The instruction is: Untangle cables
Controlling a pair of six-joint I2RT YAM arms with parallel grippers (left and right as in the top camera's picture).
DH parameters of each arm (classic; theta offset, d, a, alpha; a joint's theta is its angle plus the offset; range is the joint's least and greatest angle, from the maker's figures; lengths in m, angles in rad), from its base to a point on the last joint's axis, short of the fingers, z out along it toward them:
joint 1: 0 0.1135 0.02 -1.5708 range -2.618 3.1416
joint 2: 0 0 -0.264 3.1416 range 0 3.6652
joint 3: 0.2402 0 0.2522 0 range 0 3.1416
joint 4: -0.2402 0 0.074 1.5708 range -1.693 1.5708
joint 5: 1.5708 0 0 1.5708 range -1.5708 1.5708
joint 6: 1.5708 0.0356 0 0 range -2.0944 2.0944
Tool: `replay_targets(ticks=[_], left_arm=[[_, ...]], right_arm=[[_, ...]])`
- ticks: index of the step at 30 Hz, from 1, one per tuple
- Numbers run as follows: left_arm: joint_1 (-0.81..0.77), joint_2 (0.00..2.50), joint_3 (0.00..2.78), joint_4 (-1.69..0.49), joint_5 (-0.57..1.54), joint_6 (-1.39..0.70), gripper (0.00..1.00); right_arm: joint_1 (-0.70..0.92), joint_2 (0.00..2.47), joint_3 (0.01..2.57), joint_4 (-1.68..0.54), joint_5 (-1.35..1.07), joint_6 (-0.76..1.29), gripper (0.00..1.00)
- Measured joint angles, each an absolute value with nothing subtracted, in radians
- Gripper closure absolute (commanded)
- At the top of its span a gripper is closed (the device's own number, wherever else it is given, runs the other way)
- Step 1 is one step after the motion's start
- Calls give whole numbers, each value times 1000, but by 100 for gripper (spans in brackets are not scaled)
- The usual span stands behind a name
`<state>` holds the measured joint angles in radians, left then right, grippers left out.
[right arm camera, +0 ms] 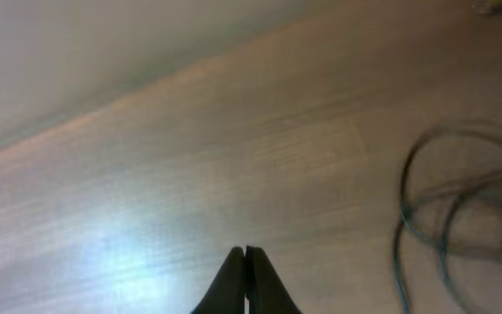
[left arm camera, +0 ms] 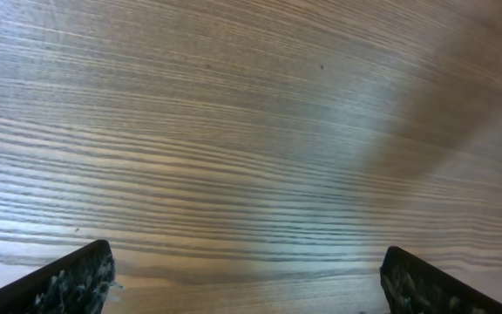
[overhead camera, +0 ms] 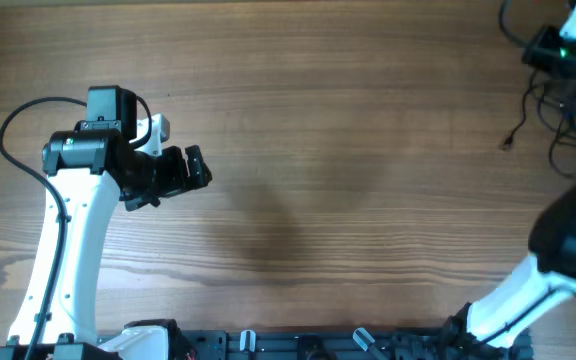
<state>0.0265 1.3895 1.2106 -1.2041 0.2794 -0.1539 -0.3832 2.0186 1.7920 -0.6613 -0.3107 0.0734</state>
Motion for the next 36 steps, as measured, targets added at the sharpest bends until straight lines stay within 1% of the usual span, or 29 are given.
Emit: replay_targets(ticks=[3, 6, 8, 9, 13, 15, 16, 17, 18, 20, 21, 22, 23, 27, 30, 36], left_arm=[[27, 1390, 1211, -1202, 284, -154, 0], [27, 1390, 1211, -1191, 286, -154, 0], [27, 1390, 1211, -1185, 286, -154, 0], [27, 1390, 1211, -1185, 286, -154, 0], [27, 1390, 1211, -1185, 286, -154, 0], [27, 1390, 1211, -1185, 286, -154, 0], [27, 1390, 1211, -1185, 287, -154, 0], [27, 1390, 1211, -1185, 287, -154, 0], [27, 1390, 1211, -1185, 286, -154, 0], [27, 1390, 1211, -1185, 287, -154, 0], [27, 1390, 1211, -1185, 286, -154, 0], [27, 1390, 1211, -1185, 287, -154, 0], [27, 1390, 1211, -1185, 287, -154, 0], [27, 1390, 1211, -1185, 287, -154, 0], [27, 1390, 1211, -1185, 287, -154, 0], [27, 1390, 1211, -1185, 287, -154, 0]], right_arm=[[-376, 2228, 2064, -892, -290, 65, 92], [-378, 2352, 2231, -1016, -276, 66, 91], [-378, 2387, 2276, -1047, -263, 70, 91], [-378, 2399, 2286, -1065, -249, 74, 88], [-381, 2479, 2296, -1131, -148, 81, 88], [-387, 2535, 2296, -1148, -107, 82, 83], [-390, 2551, 2296, -1150, -98, 83, 74], [-395, 2567, 2296, -1148, -88, 85, 62], [-399, 2574, 2296, -1149, -87, 85, 46], [-408, 2574, 2298, -1144, -70, 81, 27], [-410, 2574, 2299, -1141, -57, 82, 21], [-412, 2574, 2299, -1138, -39, 80, 12], [-413, 2574, 2299, -1137, -17, 80, 1], [-423, 2574, 2299, -1137, 51, 83, 0], [-459, 2574, 2299, -1142, 63, 101, 0], [-636, 2575, 2299, -1164, 60, 139, 0]])
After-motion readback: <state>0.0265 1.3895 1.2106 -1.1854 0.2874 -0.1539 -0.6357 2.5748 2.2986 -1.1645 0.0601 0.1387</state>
